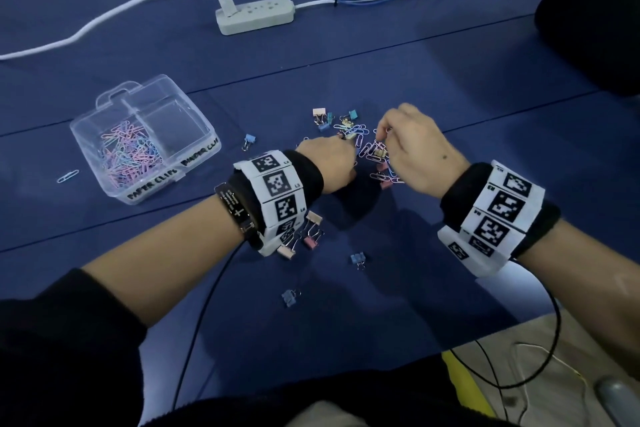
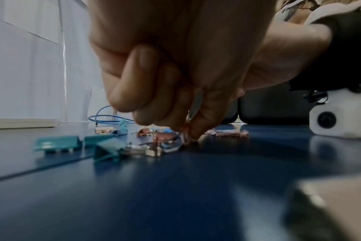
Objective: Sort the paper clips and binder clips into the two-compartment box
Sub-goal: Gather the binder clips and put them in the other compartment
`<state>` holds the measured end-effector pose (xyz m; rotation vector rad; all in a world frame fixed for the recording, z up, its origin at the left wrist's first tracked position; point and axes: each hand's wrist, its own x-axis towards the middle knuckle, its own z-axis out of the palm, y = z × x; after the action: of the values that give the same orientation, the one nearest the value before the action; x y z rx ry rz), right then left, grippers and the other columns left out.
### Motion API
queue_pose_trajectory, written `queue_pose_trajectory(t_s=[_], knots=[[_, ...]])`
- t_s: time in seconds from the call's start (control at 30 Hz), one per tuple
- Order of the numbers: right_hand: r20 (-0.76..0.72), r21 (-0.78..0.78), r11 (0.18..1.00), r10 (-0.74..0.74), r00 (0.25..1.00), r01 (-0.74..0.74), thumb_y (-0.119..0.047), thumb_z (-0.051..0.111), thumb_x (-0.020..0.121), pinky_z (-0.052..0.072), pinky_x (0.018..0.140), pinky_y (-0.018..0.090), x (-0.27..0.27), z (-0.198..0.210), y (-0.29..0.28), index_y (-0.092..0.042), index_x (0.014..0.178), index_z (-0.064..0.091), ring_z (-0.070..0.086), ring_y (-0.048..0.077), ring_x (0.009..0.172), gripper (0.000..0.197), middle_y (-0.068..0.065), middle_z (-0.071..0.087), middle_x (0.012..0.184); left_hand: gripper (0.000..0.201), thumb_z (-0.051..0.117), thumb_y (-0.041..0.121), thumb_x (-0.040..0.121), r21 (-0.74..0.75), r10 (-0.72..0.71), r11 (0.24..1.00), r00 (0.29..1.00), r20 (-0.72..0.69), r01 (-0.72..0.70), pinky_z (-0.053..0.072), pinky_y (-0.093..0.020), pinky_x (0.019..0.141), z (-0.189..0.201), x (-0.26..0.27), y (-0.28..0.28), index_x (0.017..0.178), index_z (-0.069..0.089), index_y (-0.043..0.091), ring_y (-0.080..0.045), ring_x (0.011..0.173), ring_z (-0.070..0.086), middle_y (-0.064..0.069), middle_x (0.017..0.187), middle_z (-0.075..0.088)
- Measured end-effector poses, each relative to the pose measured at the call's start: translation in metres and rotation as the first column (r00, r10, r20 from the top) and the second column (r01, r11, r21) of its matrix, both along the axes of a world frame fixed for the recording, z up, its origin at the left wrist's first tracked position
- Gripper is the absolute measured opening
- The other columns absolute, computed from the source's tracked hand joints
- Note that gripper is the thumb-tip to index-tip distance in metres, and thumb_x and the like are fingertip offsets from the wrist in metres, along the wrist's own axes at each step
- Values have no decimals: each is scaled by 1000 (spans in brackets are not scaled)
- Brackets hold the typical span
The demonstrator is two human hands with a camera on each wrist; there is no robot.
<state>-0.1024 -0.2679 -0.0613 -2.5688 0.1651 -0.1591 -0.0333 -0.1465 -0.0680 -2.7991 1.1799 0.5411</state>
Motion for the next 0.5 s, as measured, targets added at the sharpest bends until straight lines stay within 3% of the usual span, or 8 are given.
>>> queue_pose_trajectory(t_s=[0.13,0.23,0.27,0.33,0.37,0.4,0.43,0.5], knots=[[10,7,999,-36,999,36,3,32,85,31,73,22,3,2,1,3,88,59,43,19,81,27,6,46,89,24,38,24,96,-108,82,989,989,-126,-96,34,-28,73,4,9,7,102,48,3,-32,99,54,-20,116,57],[-13,31,998,-56,998,56,7,30,80,34,70,22,3,4,1,1,83,60,46,19,77,31,6,51,87,20,36,19,97,-229,246,914,907,-341,-334,36,-29,71,10,19,11,83,41,6,-29,86,50,-19,95,52],[-35,34,998,-58,998,59,8,29,79,35,69,23,3,4,0,0,83,60,47,20,75,32,6,53,86,20,40,15,92,-271,277,848,817,-505,-455,38,-29,61,12,21,13,75,39,5,-27,71,49,-16,82,48],[-98,18,999,-44,994,46,7,29,79,37,69,26,3,3,0,-3,85,57,50,23,76,31,8,54,88,18,44,12,73,-288,224,623,519,-825,-727,24,-17,37,14,24,21,60,31,12,-14,38,33,-6,59,37],[-135,8,999,-33,990,34,5,29,80,39,70,29,3,2,0,-4,86,56,51,26,79,29,9,55,90,17,39,12,70,-225,168,522,358,-918,-823,18,-11,33,14,26,25,58,28,14,-9,32,27,-3,54,36],[-170,-4,1000,-19,985,19,3,31,82,42,73,31,4,0,0,-5,88,55,52,28,83,26,10,56,91,18,34,13,73,-163,118,469,245,-962,-868,16,-9,31,13,28,29,56,29,15,-8,31,25,-3,51,39],[-199,-24,1000,-6,980,2,-1,34,83,42,76,33,4,-1,0,-5,91,55,51,28,86,22,10,55,92,23,29,11,77,-126,76,438,176,-981,-890,17,-9,29,12,28,33,54,31,15,-7,30,26,-2,49,43],[-254,-86,995,18,967,-41,-10,43,84,41,81,33,4,-3,-1,-7,95,56,47,26,89,17,6,48,93,37,25,9,79,-104,11,387,118,-993,-916,20,-9,28,10,32,38,44,36,15,-8,31,29,-2,47,48]])
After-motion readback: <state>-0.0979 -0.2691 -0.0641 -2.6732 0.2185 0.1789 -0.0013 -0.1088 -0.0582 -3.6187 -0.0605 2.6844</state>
